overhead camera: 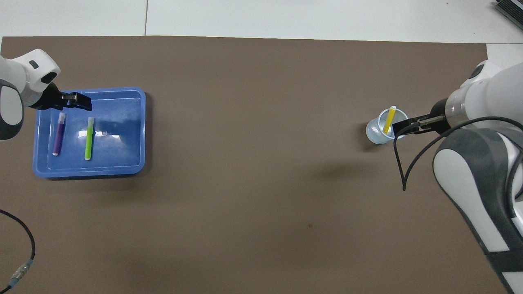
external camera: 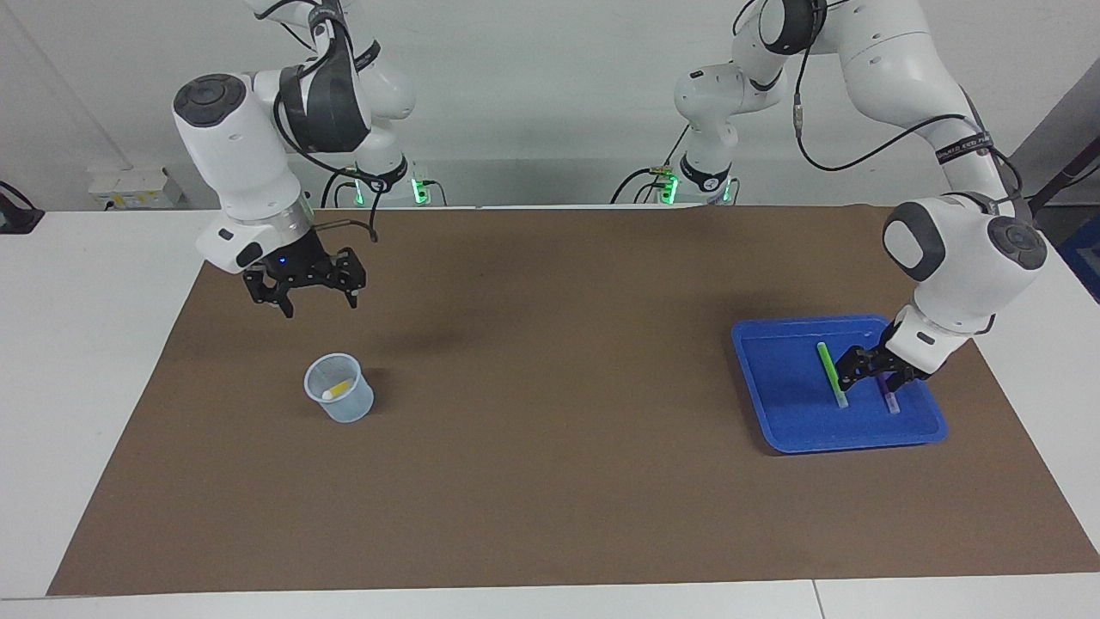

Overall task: Transfer and insert pens with both arms
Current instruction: 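Grasp the green pen with the left gripper while the right gripper withdraws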

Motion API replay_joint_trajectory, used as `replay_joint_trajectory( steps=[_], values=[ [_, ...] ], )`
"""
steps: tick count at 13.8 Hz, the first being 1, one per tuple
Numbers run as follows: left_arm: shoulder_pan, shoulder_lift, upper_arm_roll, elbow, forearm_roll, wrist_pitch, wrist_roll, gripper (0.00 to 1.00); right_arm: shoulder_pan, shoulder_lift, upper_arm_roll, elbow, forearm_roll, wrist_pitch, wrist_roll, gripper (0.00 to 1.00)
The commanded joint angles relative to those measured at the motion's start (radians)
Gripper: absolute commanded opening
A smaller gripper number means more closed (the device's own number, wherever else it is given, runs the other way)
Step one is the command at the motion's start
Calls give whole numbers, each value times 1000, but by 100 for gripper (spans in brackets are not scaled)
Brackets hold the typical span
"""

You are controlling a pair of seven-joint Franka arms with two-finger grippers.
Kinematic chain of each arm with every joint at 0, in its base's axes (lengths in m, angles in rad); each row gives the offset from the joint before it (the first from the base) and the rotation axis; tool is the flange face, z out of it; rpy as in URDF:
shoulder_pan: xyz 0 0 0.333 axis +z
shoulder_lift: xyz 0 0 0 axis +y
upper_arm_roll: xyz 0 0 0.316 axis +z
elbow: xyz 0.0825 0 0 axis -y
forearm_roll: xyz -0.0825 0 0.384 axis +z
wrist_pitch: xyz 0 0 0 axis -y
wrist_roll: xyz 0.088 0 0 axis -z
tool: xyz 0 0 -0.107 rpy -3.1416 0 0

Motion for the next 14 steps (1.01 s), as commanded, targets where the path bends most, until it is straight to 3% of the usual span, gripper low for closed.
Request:
replay_joint_trajectory(
  steps=[1,4,9,14],
  values=[
    [11,25,0,16,45,4,2,86,-1,-31,13,52,26,-145,17,100],
    [17,18,0,-39,45,12,1,85,-1,-53,17,104,46,-254,39,100],
    [31,-13,3,-171,45,102,2,79,-1,-77,17,58,54,-216,70,100],
    [34,-21,3,-187,45,101,4,65,-2,-82,17,55,55,-228,64,100]
  ],
)
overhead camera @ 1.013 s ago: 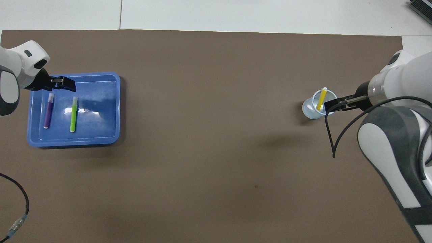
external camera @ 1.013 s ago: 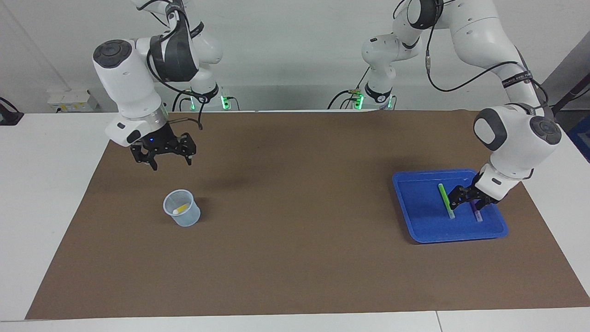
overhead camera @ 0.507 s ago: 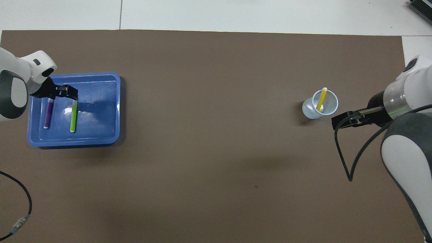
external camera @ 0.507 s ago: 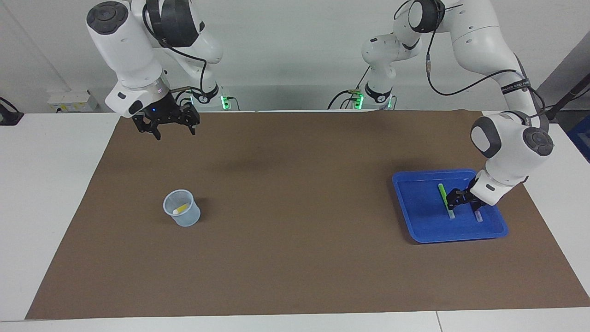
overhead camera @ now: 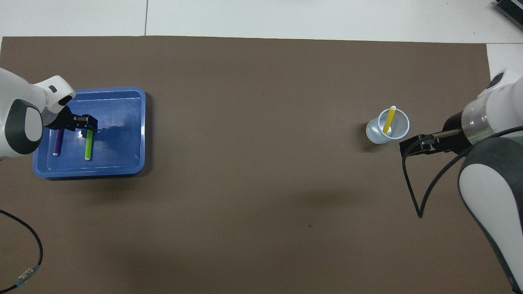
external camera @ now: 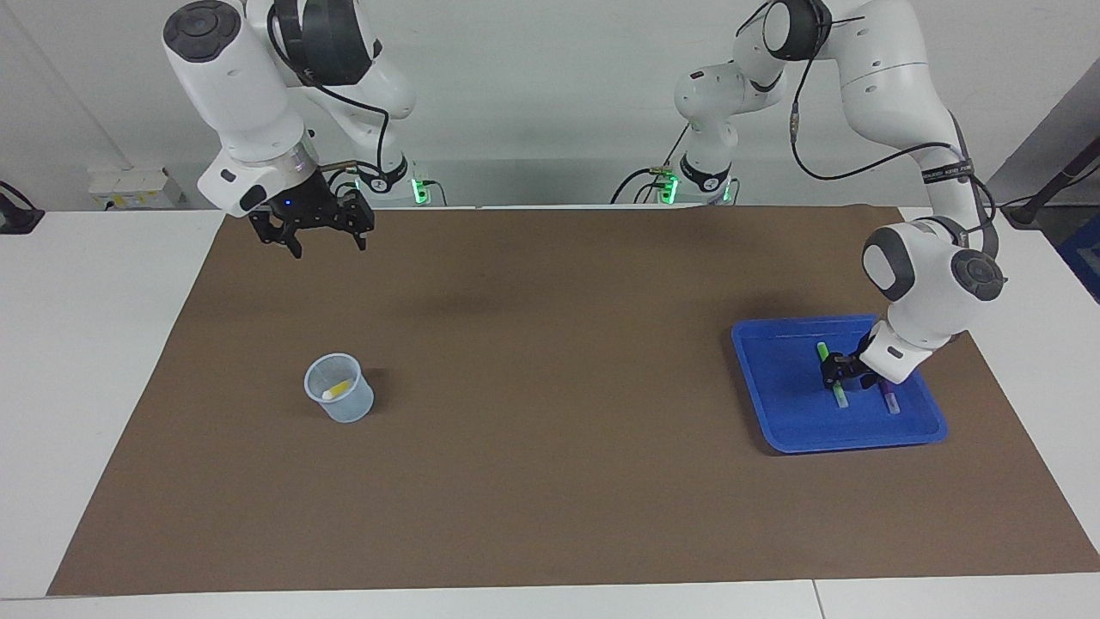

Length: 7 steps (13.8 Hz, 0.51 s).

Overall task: Transfer and insert pens with both arms
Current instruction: 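Grasp the green pen with the left gripper while the right gripper withdraws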

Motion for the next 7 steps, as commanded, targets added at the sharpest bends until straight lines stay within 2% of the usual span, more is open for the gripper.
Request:
replay_joint_trajectory(
  steps=[1,4,7],
  values=[
    [10,-38,-3,-49,23,25,4,64,-7,-25,3,-30,21,10,8,100],
    [10,-45,-3,-78,23,40,4,62,-9,-26,3,-39,21,23,8,100],
    [10,-49,-3,-93,23,54,4,52,-13,-28,3,-44,21,18,8,100]
  ],
)
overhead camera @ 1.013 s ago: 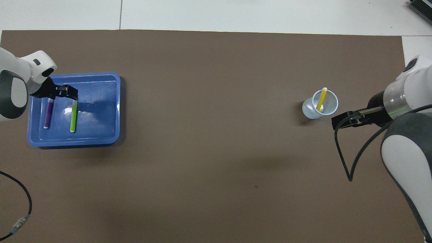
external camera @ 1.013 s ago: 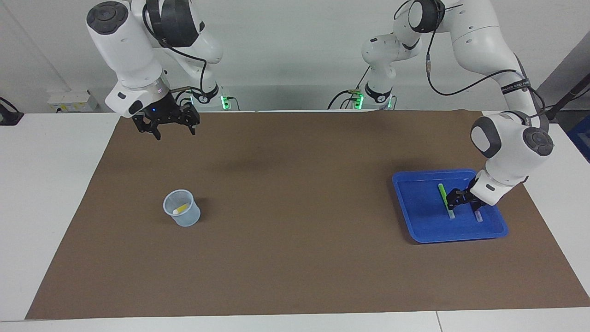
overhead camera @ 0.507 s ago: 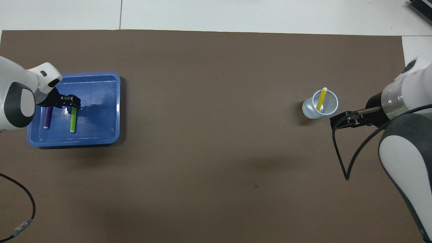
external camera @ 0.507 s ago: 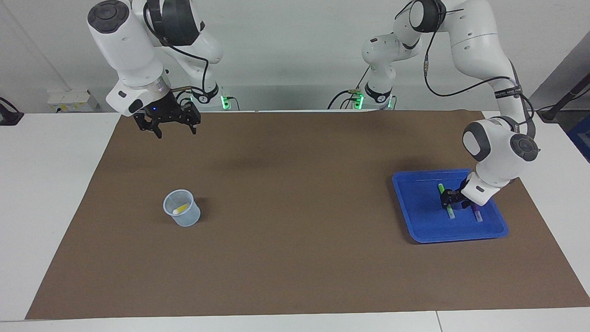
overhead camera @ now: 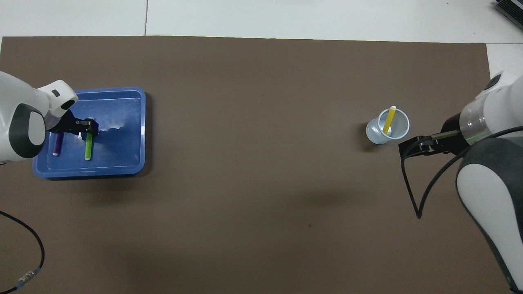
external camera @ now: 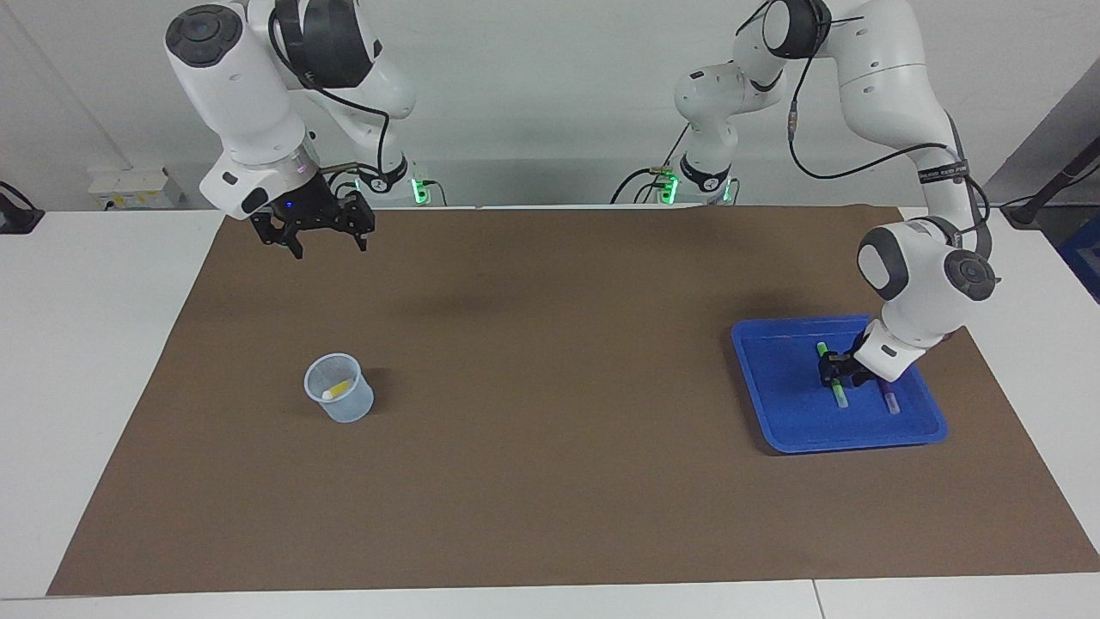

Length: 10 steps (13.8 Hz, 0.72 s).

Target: Transfer and insert pens with both arms

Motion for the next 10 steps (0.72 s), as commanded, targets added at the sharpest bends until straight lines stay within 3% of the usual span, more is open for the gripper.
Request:
replay_joint_trajectory(
  steps=[1,5,10],
  values=[
    [10,-40,-3,-53,23,32,4,45,-13,-32,2,-34,21,17,8,100],
    [10,-42,-3,-55,23,30,5,0,-13,-34,3,-42,21,23,14,100],
    [12,-44,-3,-41,21,10,-26,0,-13,-34,3,-42,21,23,16,100]
  ],
)
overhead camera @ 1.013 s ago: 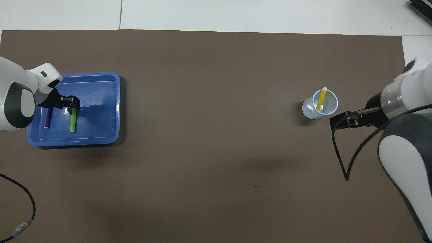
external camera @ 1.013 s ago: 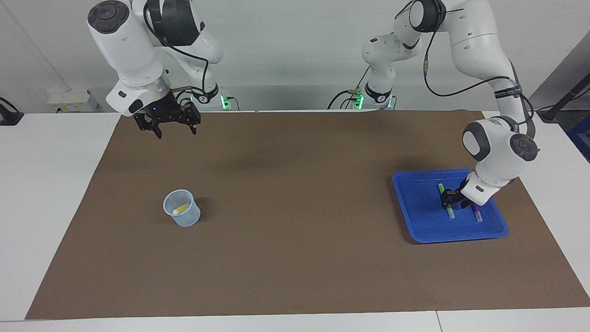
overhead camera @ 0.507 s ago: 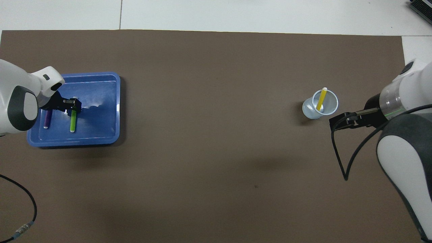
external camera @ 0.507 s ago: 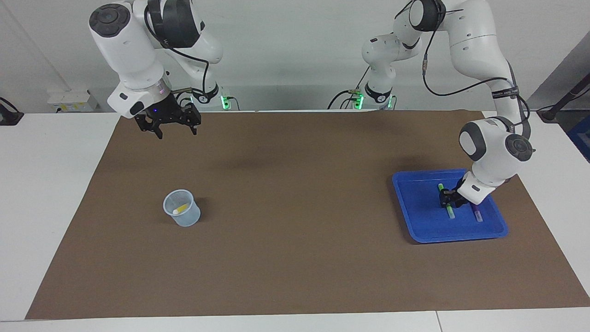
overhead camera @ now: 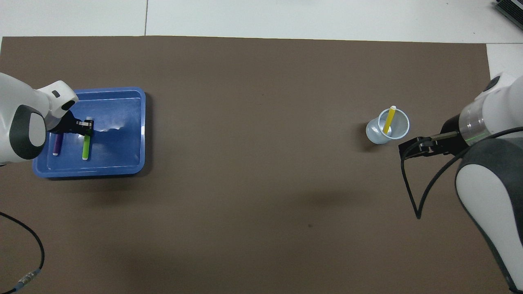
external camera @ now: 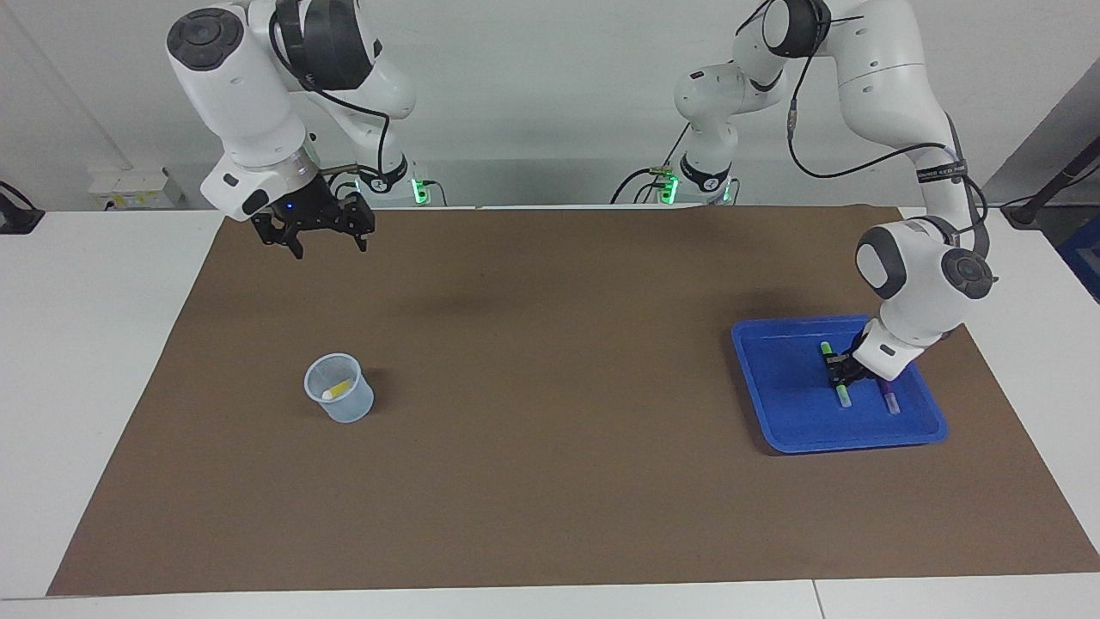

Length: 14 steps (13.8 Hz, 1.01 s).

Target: Transfer and insert pens with both arms

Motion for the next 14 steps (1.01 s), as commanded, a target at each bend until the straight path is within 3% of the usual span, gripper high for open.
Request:
replay_joint_trajectory(
  steps=[1,9,14],
  values=[
    [12,-36,-3,-20,21,-7,-15,0,-13,-31,3,-35,21,23,13,100],
    [-42,-59,-11,86,-88,-167,-92,0,-14,-32,3,-36,21,23,11,100],
    [-123,-125,-45,92,-160,-302,-487,0,-14,-32,3,-36,21,23,13,100]
  ],
)
